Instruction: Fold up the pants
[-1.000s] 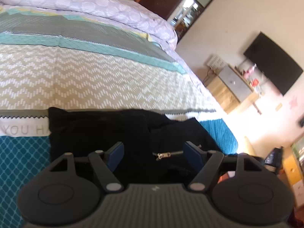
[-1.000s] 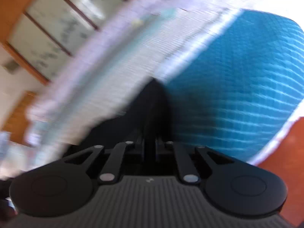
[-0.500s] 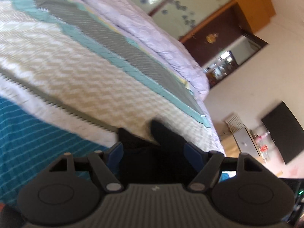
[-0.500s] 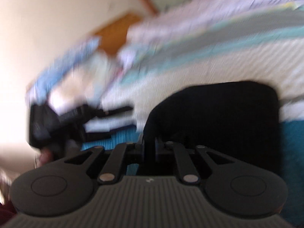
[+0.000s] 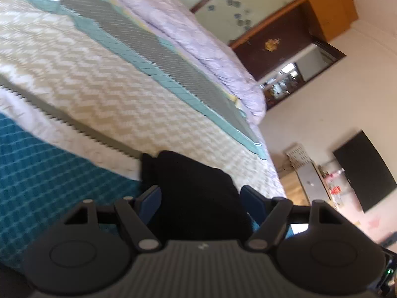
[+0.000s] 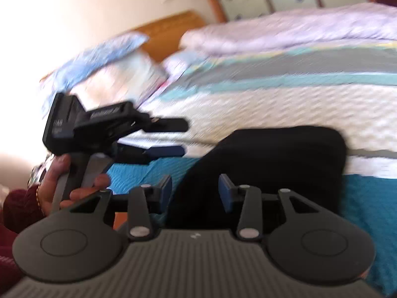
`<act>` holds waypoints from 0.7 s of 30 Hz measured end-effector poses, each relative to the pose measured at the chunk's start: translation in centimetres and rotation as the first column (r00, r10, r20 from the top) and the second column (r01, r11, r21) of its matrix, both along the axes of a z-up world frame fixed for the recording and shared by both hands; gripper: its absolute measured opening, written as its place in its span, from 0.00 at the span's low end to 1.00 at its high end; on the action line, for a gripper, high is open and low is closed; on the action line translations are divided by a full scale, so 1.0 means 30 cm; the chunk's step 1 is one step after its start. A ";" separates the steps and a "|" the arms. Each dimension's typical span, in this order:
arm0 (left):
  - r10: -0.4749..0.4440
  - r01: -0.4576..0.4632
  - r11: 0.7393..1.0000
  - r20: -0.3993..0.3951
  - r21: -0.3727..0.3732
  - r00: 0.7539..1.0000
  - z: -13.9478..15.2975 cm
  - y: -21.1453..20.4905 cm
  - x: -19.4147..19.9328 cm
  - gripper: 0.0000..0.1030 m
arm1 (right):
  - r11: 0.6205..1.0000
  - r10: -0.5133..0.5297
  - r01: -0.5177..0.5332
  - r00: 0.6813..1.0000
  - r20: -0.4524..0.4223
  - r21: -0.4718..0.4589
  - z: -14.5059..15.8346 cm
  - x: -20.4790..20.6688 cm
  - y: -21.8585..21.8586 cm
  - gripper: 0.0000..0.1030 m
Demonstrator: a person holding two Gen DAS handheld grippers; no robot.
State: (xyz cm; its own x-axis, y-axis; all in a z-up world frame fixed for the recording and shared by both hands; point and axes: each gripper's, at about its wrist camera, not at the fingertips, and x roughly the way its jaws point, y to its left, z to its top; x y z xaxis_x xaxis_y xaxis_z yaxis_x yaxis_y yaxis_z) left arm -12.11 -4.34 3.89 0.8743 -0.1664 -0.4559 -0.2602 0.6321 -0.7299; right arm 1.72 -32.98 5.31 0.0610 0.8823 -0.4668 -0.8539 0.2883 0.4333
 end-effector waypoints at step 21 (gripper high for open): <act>-0.344 0.378 0.918 -0.240 0.116 0.908 -0.056 -0.196 -0.109 0.58 | 0.977 0.070 -0.071 0.997 -0.014 -0.200 -0.076 0.039 -0.080 0.30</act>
State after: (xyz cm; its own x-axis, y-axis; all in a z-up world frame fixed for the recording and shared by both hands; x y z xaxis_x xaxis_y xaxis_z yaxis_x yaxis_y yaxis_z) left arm -15.37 -10.22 2.22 0.6488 -0.3642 -0.6681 -0.1288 0.8128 -0.5681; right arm 2.90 -35.37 3.03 -0.0016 0.7727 -0.6348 -0.8724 0.3092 0.3785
